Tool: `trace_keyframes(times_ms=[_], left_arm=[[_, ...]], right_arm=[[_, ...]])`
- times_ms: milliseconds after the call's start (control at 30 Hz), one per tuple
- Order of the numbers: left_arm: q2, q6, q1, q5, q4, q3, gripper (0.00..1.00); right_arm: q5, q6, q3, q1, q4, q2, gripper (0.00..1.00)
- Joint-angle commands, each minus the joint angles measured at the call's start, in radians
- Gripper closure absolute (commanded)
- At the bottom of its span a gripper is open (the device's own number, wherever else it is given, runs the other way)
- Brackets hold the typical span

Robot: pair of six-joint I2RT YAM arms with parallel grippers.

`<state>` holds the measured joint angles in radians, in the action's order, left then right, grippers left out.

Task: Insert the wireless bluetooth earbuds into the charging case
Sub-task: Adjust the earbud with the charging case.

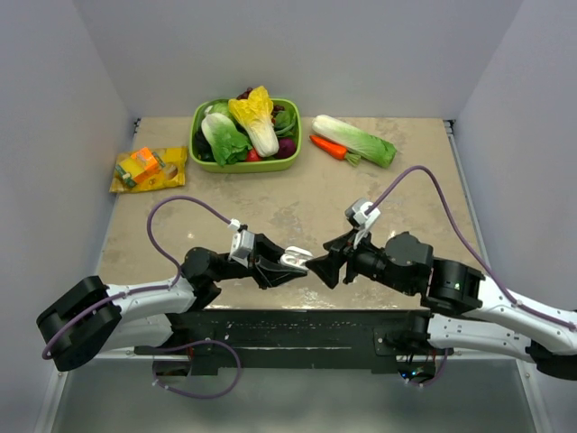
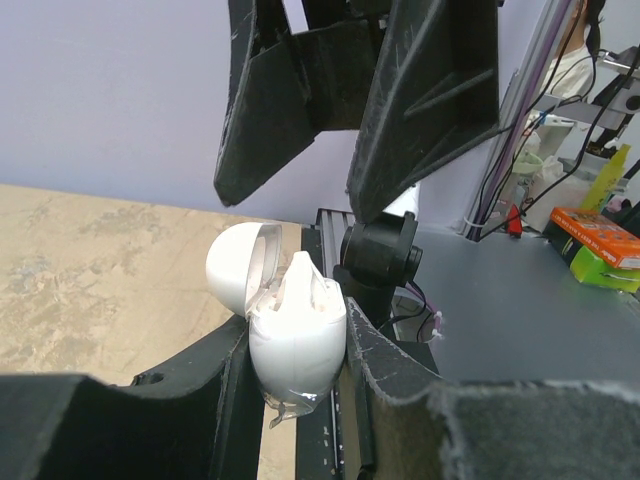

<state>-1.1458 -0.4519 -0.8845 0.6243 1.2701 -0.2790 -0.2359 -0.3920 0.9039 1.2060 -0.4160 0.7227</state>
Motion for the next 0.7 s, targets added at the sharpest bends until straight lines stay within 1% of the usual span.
trace_keyframes(times_ms=[0, 33, 133, 433, 667], left_arm=[[-0.003, 0.018, -0.002, 0.005, 0.615, -0.009, 1.00], [-0.003, 0.016, -0.002, 0.006, 0.618, -0.009, 1.00], [-0.006, 0.013, -0.002, 0.008, 0.620, -0.008, 1.00], [-0.006, 0.002, -0.002, 0.020, 0.626, -0.009, 1.00], [0.003, -0.002, -0.002, 0.025, 0.627, -0.011, 1.00]], right_arm=[[0.047, 0.010, 0.041, 0.003, 0.071, 0.052, 0.23], [0.049, 0.010, 0.046, 0.003, 0.075, 0.057, 0.16], [0.046, 0.010, 0.058, 0.003, 0.091, 0.078, 0.14], [-0.012, -0.007, 0.061, 0.003, 0.112, 0.100, 0.14], [-0.042, -0.018, 0.070, 0.003, 0.094, 0.126, 0.14]])
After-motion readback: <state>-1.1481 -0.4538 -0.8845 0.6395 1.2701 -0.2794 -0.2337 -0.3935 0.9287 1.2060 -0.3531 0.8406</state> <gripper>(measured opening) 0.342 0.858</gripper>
